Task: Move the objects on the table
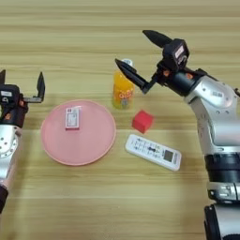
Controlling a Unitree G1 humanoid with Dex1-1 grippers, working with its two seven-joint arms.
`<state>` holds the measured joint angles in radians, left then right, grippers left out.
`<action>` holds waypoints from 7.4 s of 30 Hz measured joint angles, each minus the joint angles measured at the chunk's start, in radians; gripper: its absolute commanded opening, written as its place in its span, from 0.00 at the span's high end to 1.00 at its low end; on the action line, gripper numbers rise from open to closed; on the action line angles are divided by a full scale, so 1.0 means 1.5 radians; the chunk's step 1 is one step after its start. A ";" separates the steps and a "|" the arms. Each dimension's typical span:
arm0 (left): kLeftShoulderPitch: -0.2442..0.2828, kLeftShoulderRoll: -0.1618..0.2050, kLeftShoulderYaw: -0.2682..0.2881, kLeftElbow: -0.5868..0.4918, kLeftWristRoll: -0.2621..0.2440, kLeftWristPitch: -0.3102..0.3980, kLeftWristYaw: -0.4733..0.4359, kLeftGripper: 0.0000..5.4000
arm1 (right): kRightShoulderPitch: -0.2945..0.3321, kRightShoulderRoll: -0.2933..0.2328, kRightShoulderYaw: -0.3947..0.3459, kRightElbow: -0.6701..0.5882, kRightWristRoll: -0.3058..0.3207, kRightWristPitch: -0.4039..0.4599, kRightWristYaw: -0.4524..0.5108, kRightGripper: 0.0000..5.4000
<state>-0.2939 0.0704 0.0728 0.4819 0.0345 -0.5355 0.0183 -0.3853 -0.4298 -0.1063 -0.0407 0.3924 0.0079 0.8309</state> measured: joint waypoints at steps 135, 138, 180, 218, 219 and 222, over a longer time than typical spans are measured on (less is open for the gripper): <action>0.020 0.068 -0.245 -0.141 0.005 0.482 -0.335 0.26 | 0.024 0.157 -0.081 0.440 -0.156 -0.419 -0.433 0.00; 0.025 0.072 -0.247 -0.149 0.004 0.483 -0.341 0.32 | 0.025 0.157 -0.082 0.430 -0.153 -0.418 -0.433 0.00; 0.043 0.079 -0.188 -0.238 -0.030 0.510 -0.354 0.62 | 0.028 0.159 -0.084 0.404 -0.147 -0.405 -0.432 0.00; 0.028 0.172 -0.028 -0.133 -0.066 0.451 -0.295 0.62 | 0.028 0.159 -0.084 0.416 -0.147 -0.405 -0.432 0.00; 0.028 0.172 -0.029 -0.131 -0.065 0.451 -0.295 0.62 | 0.028 0.159 -0.084 0.416 -0.147 -0.405 -0.432 0.00; 0.031 0.172 -0.032 -0.129 -0.056 0.450 -0.293 0.62 | 0.028 0.159 -0.084 0.416 -0.147 -0.405 -0.432 0.00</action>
<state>-0.2466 0.3277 0.0240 0.2889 -0.0501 0.1396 -0.4212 -0.3434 -0.1913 -0.2326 0.5835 0.1718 -0.5995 0.1830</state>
